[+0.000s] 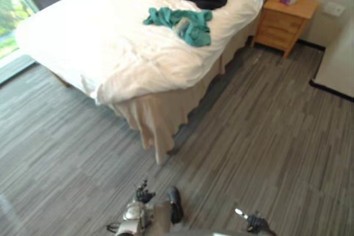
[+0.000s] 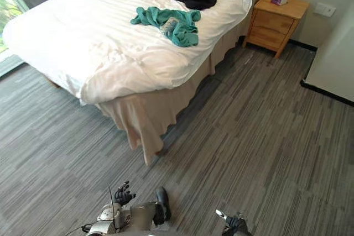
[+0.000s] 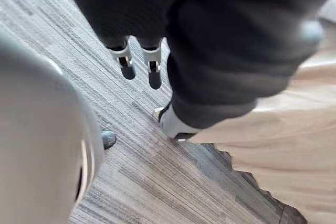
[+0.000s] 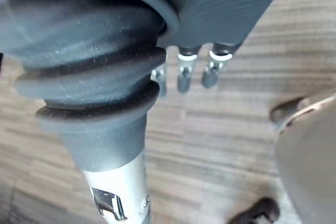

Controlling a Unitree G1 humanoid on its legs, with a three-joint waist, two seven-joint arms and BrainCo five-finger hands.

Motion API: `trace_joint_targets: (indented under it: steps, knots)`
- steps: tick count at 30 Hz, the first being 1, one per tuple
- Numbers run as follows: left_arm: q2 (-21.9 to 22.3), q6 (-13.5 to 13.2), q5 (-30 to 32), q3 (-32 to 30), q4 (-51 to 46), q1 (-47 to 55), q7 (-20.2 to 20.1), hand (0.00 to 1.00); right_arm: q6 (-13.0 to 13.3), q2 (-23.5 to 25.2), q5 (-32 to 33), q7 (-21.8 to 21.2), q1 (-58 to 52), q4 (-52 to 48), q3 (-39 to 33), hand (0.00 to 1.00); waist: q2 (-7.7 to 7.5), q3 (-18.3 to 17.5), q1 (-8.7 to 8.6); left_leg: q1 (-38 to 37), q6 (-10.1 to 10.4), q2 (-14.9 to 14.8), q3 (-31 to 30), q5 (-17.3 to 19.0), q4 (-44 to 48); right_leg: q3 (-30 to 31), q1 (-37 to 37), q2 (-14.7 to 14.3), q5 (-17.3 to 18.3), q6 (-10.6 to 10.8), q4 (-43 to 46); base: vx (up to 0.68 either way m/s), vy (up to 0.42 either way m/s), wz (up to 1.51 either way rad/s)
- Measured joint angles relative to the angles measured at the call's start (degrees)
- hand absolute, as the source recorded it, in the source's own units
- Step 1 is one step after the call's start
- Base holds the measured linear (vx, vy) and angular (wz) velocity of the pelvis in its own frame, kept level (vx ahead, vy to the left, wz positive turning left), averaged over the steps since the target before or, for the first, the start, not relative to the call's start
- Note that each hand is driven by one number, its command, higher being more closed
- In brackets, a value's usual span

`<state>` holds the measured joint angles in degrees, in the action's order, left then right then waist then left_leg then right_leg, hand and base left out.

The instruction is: Tidy the bed and pick cloth on bed and put in laundry

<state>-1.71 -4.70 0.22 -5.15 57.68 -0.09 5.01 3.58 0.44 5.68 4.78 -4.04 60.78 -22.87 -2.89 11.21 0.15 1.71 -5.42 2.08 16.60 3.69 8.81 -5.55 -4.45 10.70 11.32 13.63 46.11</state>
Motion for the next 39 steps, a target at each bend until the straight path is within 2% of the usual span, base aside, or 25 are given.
trace_joint_targets:
  steps: [1, 3, 4, 5, 7, 9, 11, 12, 13, 14, 15, 16, 17, 19, 21, 22, 23, 25, 26, 28, 29, 32, 33, 36, 39]
  knots:
    - [-0.26, 0.02, -0.37, 0.15, 1.24, 0.01, 0.02, 0.0, -0.01, 0.14, -0.18, -0.02, 0.02, -0.17, -0.64, 0.0, -0.11, 0.02, -0.45, -3.22, 0.06, 0.0, -1.08, 1.07, -0.34, -2.53, 1.04, 0.82, 1.58, -1.86, 3.56, 0.58, 0.117, 0.61]
    - [-0.64, 0.44, -1.35, 0.56, 2.02, 0.08, 0.01, 0.0, 0.03, 0.02, -1.04, -0.06, 0.08, -0.36, -0.78, 0.0, 0.35, 0.14, -0.96, -9.02, 0.33, -0.56, -3.69, 1.25, -2.88, -7.68, 2.99, 1.41, 4.96, -5.93, 1.66, 0.51, 0.016, 0.61]
    - [-0.47, 0.43, -2.39, 0.65, 2.34, 0.06, -0.03, 0.0, 0.23, -0.38, -1.3, -0.05, 0.28, -0.73, -0.82, 0.0, 1.39, 0.17, -0.83, -10.97, 1.15, -1.64, -5.05, 1.74, -3.48, -10.6, 5.09, 0.91, 6.3, -8.24, -3.8, 0.56, -0.091, 0.61]
    - [-0.34, 0.42, -3.11, 0.75, 2.5, 0.16, -0.05, 0.0, 0.33, -0.59, -1.26, -0.06, 0.38, -1.22, -0.83, 0.0, 2.18, 0.14, -0.82, -12.19, 2.03, -2.41, -6.83, 2.12, -3.89, -10.7, 7.59, 0.06, 6.25, -8.57, -11.05, 0.55, -0.126, 0.68]
    - [-0.11, 0.36, -3.67, 1.02, 2.51, 0.19, -0.04, 0.0, 0.36, -1.0, -1.22, -0.01, 0.3, -1.49, -0.9, 0.0, 2.74, 0.1, -1.0, -12.98, 3.8, -3.04, -9.75, 3.16, -4.0, -6.66, 10.03, -0.72, 4.55, -8.33, -21.35, 0.36, -0.155, 0.91]
    - [0.43, -0.02, -4.39, 1.02, 2.56, -0.32, 0.02, 0.0, 0.34, -0.99, -1.01, -0.01, 0.02, -1.46, -2.33, 0.0, 2.76, 0.12, -1.08, -14.12, 6.97, -3.47, -15.54, 5.24, -4.0, 7.34, 13.29, -0.49, -2.51, -7.3, -32.06, 0.45, -0.294, 1.39]
    - [0.59, -0.37, -4.45, 0.96, 2.58, 0.18, 0.11, 0.0, 0.3, -0.77, -1.01, -0.09, -0.35, -1.44, -3.13, 0.0, 2.52, -0.01, -1.06, -15.15, 9.23, -4.68, -19.19, 7.01, -3.47, 17.03, 13.65, -0.52, -6.46, -5.04, -34.45, 0.52, -0.484, 1.42]
    - [0.24, -0.73, -4.4, 0.95, 2.55, 0.49, 0.11, 0.0, 0.14, -0.56, -1.12, -0.1, -0.8, -1.28, -3.0, 0.0, 1.37, -0.6, -0.92, -15.34, 11.3, -5.21, -21.3, 8.55, -2.34, 19.96, 13.5, 0.12, -9.22, -4.88, -35.02, 0.47, -0.505, 1.45]
    - [-0.24, -0.95, -4.43, 0.66, 2.49, 0.87, 0.06, 0.0, -0.01, -0.14, -1.17, -0.1, -1.12, -0.86, -2.9, 0.0, -0.33, -1.06, -0.72, -15.35, 12.37, -5.32, -22.59, 9.29, -2.05, 20.07, 13.24, 0.99, -10.91, -2.4, -34.99, 0.34, -0.569, 1.56]
    - [1.76, -0.93, -4.53, -0.55, 2.96, 1.29, -0.1, 0.0, -0.3, -2.48, -1.34, -0.54, -0.6, -0.09, -2.67, 0.0, 3.74, -1.13, -1.4, -15.32, 14.26, -10.01, -24.21, 9.49, -1.22, 14.67, 12.66, -1.83, -9.71, 0.45, -30.59, 0.31, -0.537, 1.06]
    - [2.09, -1.03, -4.55, -0.71, 2.92, 1.47, -0.12, 0.0, -0.28, -2.75, -1.37, -0.54, -0.69, -0.12, -2.48, 0.0, 4.03, -1.39, -1.38, -14.9, 14.66, -10.44, -24.16, 9.05, -1.01, 14.14, 12.76, -2.15, -8.9, 0.08, -30.15, 0.31, -0.611, 1.12]
    - [3.16, -1.41, -4.64, -1.6, 2.82, 1.27, 0.04, 0.0, -0.2, -3.51, -1.83, -0.69, -0.47, -0.1, -1.62, 0.0, 5.31, -1.36, -1.18, -14.07, 15.5, -12.11, -24.18, 6.53, -0.32, 11.45, 12.48, -2.96, -7.08, -1.53, -27.78, 0.2, -0.449, 0.87]
    - [3.55, -1.41, -4.77, -1.94, 2.82, 1.27, 0.08, 0.0, -0.21, -3.81, -1.83, -1.09, -0.4, -0.07, -0.95, 0.0, 5.48, -1.4, -1.45, -13.08, 16.07, -12.84, -24.2, 2.96, -0.33, 8.97, 11.25, -2.93, -6.38, -2.47, -27.08, 0.18, -0.463, 1.0]
    - [3.75, -1.53, -6.03, -1.87, 2.65, 1.24, 0.09, 0.0, -0.04, -4.41, -1.92, -1.16, -0.42, 0.74, 0.8, 0.0, 5.47, -1.4, -1.73, -11.71, 15.23, -14.15, -22.3, -0.97, 0.04, 4.02, 8.2, -2.56, -5.85, -3.89, -28.75, 0.12, -0.387, 1.18]
    - [3.67, -1.53, -7.76, -1.83, 2.55, 0.77, 0.28, 0.0, -0.05, -4.49, -2.61, -1.11, -0.47, 0.88, 0.95, 0.0, 5.43, -1.33, -2.5, -10.61, 13.86, -15.89, -12.98, -1.62, 1.39, -0.9, 5.16, -2.49, -5.67, -5.02, -30.8, 0.04, -0.277, 1.23]
    - [3.55, -1.51, -9.39, -1.88, 2.33, 0.63, 0.39, 0.0, -0.02, -4.53, -3.49, -1.05, -0.69, 0.88, 1.05, 0.0, 5.41, -1.32, -2.38, -10.59, 13.66, -16.06, -4.31, -1.48, 1.55, -2.94, 4.38, -2.42, -5.31, -5.81, -31.52, -0.06, -0.164, 1.01]
    - [3.05, -1.5, -11.15, -2.34, 1.63, 0.42, 0.48, 0.0, 0.03, -4.53, -3.63, -0.98, -0.87, 0.84, 1.58, 0.0, 5.34, -1.3, -2.59, -10.6, 12.26, -16.03, 3.79, -0.59, 0.86, -4.54, 3.77, -2.41, -4.67, -6.92, -32.14, -0.08, -0.131, 0.87]
    - [2.45, -1.57, -15.11, -6.28, -0.06, -0.23, 0.89, 0.0, 0.03, -4.84, -3.62, -0.89, -1.34, 0.81, 2.05, 0.0, 5.76, -1.56, -2.3, -11.9, 12.34, -15.67, 9.09, -0.68, -3.15, -5.76, 3.59, -2.53, -4.49, -7.22, -32.95, -0.1, -0.006, 0.47]
    - [1.48, -1.81, -18.74, -10.05, -0.95, -0.67, 1.87, 0.0, 0.0, -4.99, -3.6, -0.89, -1.71, 0.74, 1.97, 0.0, 6.02, -1.84, -2.4, -12.86, 13.47, -14.99, 9.57, -1.53, -5.66, -6.13, 2.96, -2.58, -5.25, -7.21, -34.09, -0.09, 0.048, 0.22]
    - [-1.0, -2.27, -24.01, -16.07, -1.05, -2.66, 3.56, 0.0, -0.12, -4.99, -3.59, -0.96, -3.74, 0.73, 2.04, 0.0, 5.53, -2.02, -2.49, -13.26, 12.88, -13.86, 8.73, -2.03, -7.15, -6.88, 0.4, -2.35, -7.71, -7.04, -37.48, -0.06, 0.09, 0.17]
    - [-3.52, -2.76, -28.13, -19.74, -1.07, -4.06, 4.73, 0.0, -0.18, -4.33, -3.47, -0.9, -5.15, 0.67, 1.99, 0.0, 5.6, -2.13, -2.55, -13.5, 12.59, -13.25, 8.56, -2.28, -7.63, -7.1, -0.75, -2.01, -8.97, -6.75, -39.3, -0.05, 0.106, 0.15]
    - [-9.07, -4.02, -34.13, -25.45, -1.06, -6.93, 6.82, 0.0, -0.05, -4.34, -3.33, -0.69, -6.81, 0.57, 2.0, 0.0, 5.43, -2.9, -3.16, -13.63, 12.04, -11.96, 8.37, -2.87, -8.72, -7.54, -1.54, -1.2, -10.3, -6.39, -41.34, -0.03, 0.061, 0.08]
    - [-12.41, -4.71, -36.29, -29.07, -1.06, -9.39, 7.79, 0.0, -0.04, -4.35, -2.93, -0.69, -7.44, 0.57, 2.02, 0.0, 5.05, -3.12, -3.3, -13.87, 11.86, -11.62, 8.31, -3.04, -8.99, -7.73, -2.38, -1.03, -11.22, -6.43, -42.75, -0.04, 0.049, 0.03]
    - [-19.51, -4.74, -38.47, -32.91, -0.93, -13.23, 9.48, 0.0, 0.12, -4.66, -2.27, -0.71, -8.61, 0.56, 2.21, 0.0, 5.44, -3.0, -3.48, -14.67, 11.83, -11.33, 8.05, -3.17, -9.27, -8.23, -4.3, -1.1, -12.51, -6.52, -45.21, -0.05, 0.014, 0.03]
    - [-26.47, -4.7, -37.63, -32.59, -1.05, -17.93, 10.55, 0.0, 0.33, -4.93, -0.88, -0.7, -10.48, 0.56, 2.54, 0.0, 5.71, -3.62, -3.42, -14.5, 12.01, -11.11, 7.8, -4.0, -10.74, -8.27, -4.32, -1.36, -13.58, -6.58, -46.64, -0.05, -0.006, 0.05]
